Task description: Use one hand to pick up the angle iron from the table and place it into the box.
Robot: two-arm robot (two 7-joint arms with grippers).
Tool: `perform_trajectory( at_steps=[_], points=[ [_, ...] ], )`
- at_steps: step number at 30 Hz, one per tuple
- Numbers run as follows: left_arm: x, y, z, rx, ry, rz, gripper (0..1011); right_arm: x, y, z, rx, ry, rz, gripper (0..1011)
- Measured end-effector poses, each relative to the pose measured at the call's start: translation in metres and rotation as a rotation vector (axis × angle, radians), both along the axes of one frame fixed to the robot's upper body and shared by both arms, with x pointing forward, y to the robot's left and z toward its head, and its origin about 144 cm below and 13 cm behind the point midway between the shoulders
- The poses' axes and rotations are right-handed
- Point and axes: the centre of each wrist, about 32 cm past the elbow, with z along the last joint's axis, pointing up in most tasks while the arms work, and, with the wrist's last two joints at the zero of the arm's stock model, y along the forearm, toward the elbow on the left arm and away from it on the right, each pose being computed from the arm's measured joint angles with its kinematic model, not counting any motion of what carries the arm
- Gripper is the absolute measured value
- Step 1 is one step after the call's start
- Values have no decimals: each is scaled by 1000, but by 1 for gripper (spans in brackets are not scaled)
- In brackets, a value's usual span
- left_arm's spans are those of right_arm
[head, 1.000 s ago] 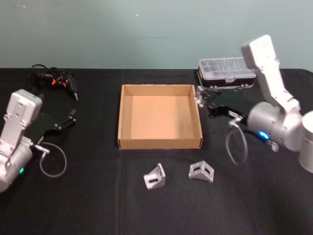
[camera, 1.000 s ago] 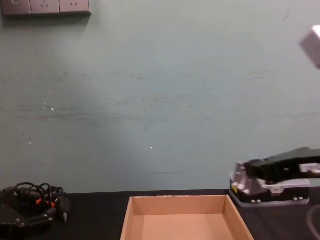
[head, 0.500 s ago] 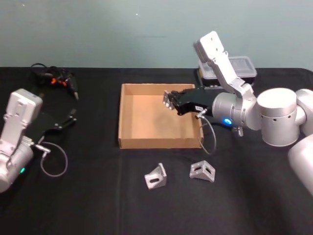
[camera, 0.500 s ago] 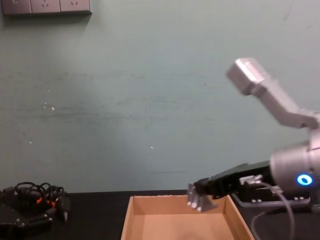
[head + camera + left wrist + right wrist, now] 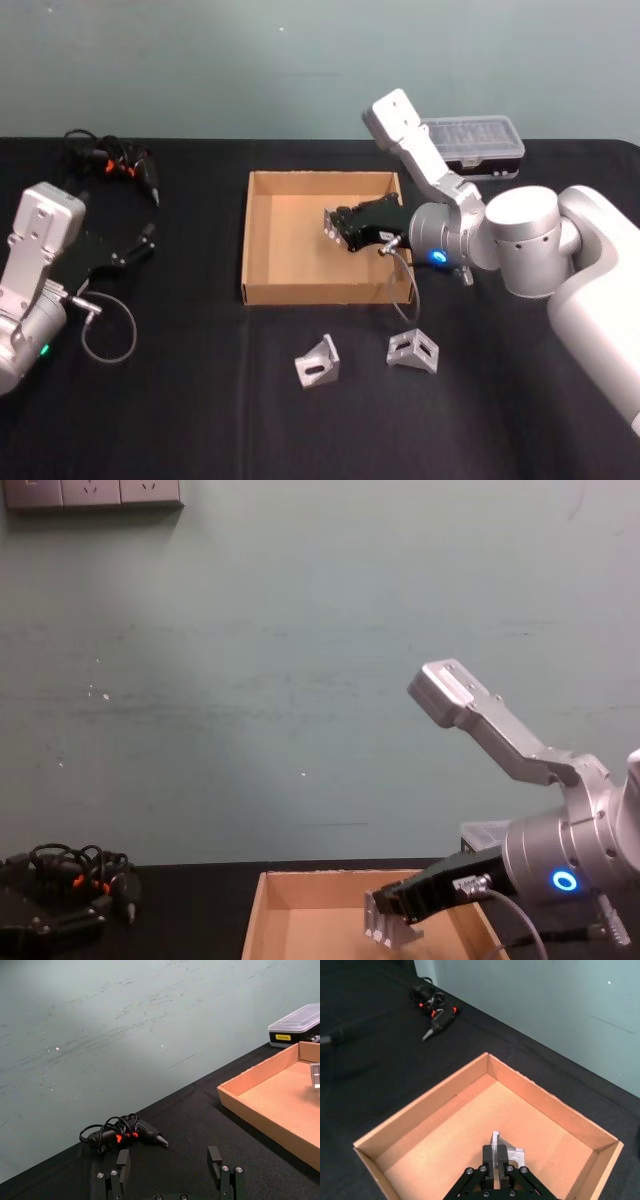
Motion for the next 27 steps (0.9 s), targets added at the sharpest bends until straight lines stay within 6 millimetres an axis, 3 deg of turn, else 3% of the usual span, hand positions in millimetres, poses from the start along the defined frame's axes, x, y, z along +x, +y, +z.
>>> perform_trajectory(
  at_steps=[19,27],
  points=[
    [0,0,0,0,0,0,1011,5,-1,-11,-26,-3,-16,57],
    [0,0,0,0,0,0,1011,5,0,-10,-25,-2,-17,257]
  ],
)
